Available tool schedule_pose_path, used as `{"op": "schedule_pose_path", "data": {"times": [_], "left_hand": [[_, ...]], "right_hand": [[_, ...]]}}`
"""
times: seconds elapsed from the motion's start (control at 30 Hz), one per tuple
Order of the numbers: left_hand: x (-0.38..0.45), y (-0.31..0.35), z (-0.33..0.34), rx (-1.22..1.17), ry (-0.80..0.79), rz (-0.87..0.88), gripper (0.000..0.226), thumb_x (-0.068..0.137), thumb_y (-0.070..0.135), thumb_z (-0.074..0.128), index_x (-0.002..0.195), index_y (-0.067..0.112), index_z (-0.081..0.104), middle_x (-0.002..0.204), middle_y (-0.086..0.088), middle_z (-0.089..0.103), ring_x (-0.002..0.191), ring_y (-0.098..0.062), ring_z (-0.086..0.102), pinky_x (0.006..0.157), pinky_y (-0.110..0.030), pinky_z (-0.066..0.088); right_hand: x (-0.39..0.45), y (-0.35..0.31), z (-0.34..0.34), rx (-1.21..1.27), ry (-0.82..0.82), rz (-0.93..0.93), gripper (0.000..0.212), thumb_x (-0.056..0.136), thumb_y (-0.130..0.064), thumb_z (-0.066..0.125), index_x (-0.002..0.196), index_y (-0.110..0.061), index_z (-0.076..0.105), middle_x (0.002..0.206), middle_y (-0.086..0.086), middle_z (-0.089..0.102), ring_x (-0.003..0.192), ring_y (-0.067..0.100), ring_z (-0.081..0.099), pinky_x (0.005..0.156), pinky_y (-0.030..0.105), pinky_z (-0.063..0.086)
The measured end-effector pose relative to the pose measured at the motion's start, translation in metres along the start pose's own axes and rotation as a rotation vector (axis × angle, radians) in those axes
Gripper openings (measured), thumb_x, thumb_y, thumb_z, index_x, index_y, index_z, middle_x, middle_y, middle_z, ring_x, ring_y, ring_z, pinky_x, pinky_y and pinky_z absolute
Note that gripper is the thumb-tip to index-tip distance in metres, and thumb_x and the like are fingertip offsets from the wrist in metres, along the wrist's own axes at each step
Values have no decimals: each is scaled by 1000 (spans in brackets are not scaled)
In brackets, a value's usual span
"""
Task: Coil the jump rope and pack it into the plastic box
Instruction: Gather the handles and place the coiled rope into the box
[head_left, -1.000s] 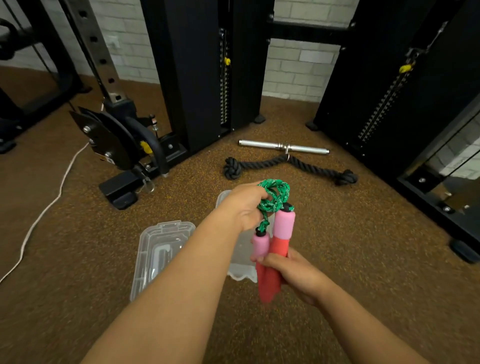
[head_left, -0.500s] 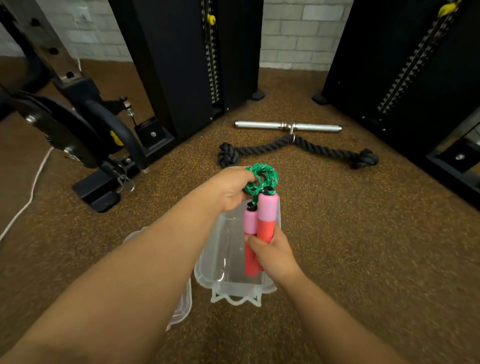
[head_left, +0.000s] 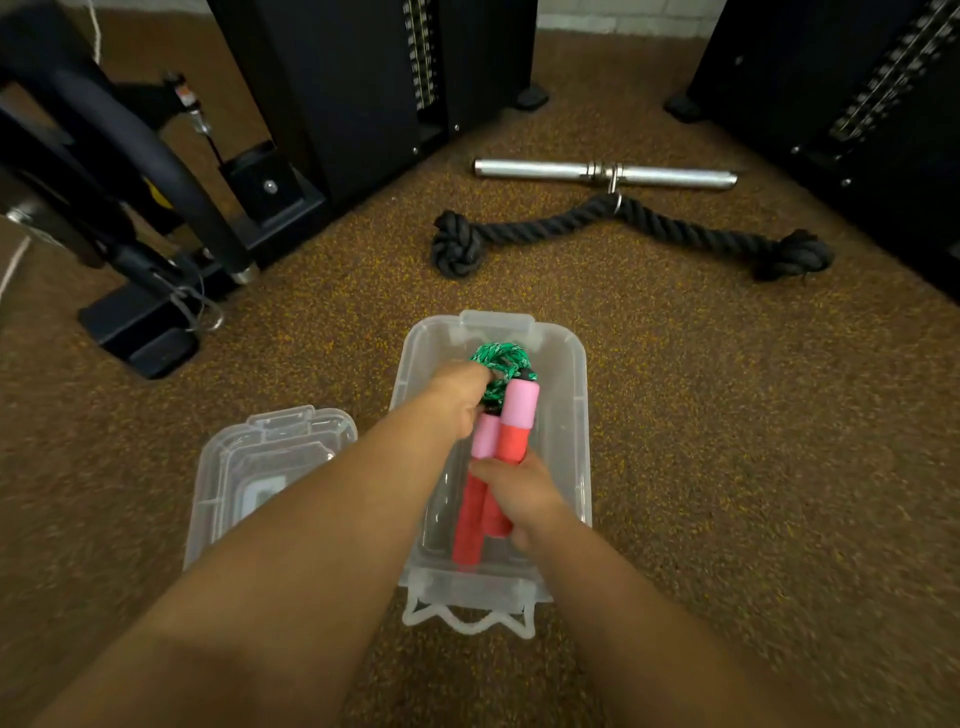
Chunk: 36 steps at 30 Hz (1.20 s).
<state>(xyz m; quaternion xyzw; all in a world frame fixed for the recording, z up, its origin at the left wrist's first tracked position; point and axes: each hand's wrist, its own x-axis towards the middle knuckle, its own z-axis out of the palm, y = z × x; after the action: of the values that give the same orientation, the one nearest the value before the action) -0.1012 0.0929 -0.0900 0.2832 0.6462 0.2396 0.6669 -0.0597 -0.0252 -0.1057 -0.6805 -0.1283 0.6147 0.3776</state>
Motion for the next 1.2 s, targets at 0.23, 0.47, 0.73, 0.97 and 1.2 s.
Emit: {"op": "schedule_pose_path", "data": {"times": [0.23,0.47,0.73,0.97,1.2], "left_hand": [[28,-20,0,246,158,103,32,86,-4,50,115,-3,61,113,-21,65,100,-35,63,87,-45,53],[32,-39,-11,448,303,135,34,85,-5,53,119,-7,58,121,-27,61,110,-39,59,93,-42,46],[52,-50,-24,538,192,98,29,80,7,59,106,2,68,105,-17,69,96,-32,66,82,-34,52],[58,-59,-23,708,106,62,23,78,23,64,97,14,72,105,-13,72,99,-29,66,91,-39,53],[15,-49,-22,603,238,180,57,82,14,68,133,3,46,134,-17,55,124,-31,52,103,-33,39]], "right_hand": [[27,11,3,-153,85,65,23,79,-12,71,99,-5,64,92,15,67,77,28,62,78,43,56],[25,11,0,-486,205,0,61,76,-26,74,121,-6,38,114,16,59,103,35,61,90,47,51],[9,13,20,-955,138,-241,82,92,-15,50,150,-18,-9,135,14,33,112,36,56,92,43,44],[3,7,19,-1108,71,-250,81,89,0,44,150,-30,-2,146,20,18,109,37,58,92,43,45],[4,7,19,-1111,67,-252,93,90,-2,45,147,-32,-22,154,20,6,108,36,59,88,40,46]]}}
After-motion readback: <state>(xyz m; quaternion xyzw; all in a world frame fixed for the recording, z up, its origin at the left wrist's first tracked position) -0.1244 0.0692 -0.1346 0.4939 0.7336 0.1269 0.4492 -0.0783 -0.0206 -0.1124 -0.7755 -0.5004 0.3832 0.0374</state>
